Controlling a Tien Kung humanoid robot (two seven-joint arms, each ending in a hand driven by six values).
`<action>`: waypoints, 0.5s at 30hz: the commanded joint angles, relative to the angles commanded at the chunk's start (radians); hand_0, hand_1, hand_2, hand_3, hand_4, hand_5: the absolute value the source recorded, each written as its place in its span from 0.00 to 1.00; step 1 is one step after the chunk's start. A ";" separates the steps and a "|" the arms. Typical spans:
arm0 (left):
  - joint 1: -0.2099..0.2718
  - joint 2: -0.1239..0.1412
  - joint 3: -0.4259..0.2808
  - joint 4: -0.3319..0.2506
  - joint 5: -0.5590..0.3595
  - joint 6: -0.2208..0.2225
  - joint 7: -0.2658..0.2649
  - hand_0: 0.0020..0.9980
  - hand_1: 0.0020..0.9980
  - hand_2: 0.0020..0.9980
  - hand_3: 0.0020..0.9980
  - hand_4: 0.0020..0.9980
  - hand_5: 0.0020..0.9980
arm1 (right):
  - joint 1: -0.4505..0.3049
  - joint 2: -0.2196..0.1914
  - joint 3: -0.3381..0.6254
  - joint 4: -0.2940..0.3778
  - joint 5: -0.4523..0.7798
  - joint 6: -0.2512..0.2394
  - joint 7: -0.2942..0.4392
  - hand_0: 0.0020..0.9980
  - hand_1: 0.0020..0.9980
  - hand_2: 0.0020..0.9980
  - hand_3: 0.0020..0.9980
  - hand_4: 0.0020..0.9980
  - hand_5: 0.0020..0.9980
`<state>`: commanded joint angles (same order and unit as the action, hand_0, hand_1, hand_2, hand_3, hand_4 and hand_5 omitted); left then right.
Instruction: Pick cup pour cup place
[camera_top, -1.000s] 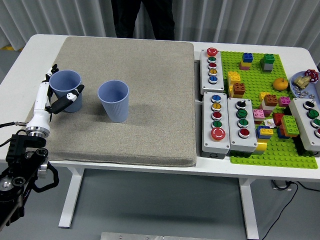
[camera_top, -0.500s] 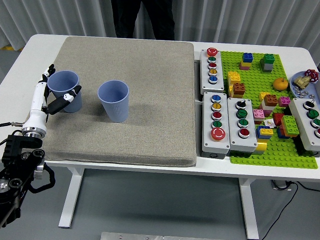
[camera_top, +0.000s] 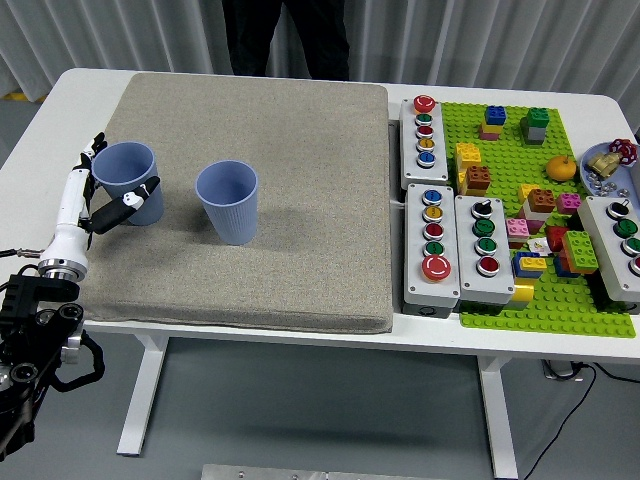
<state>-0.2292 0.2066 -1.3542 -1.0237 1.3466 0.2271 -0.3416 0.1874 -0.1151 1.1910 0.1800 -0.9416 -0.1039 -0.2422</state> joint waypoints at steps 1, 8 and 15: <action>0.001 0.000 0.000 -0.002 0.001 -0.002 0.001 0.81 0.86 1.00 1.00 0.97 0.43 | 0.000 0.000 0.000 0.000 0.000 0.000 0.000 0.75 0.72 0.74 0.64 0.19 0.41; 0.011 0.003 -0.012 -0.028 0.019 -0.010 0.008 0.84 0.90 1.00 1.00 0.99 0.45 | -0.002 0.001 0.000 0.000 -0.002 0.000 0.000 0.75 0.72 0.74 0.64 0.19 0.41; 0.013 0.005 -0.033 -0.047 0.045 -0.004 0.013 0.84 0.90 1.00 1.00 1.00 0.47 | 0.000 0.000 -0.003 0.000 0.005 0.000 0.000 0.75 0.72 0.73 0.64 0.19 0.41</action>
<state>-0.2165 0.2115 -1.3871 -1.0703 1.3918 0.2230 -0.3282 0.1869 -0.1152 1.1877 0.1800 -0.9369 -0.1044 -0.2419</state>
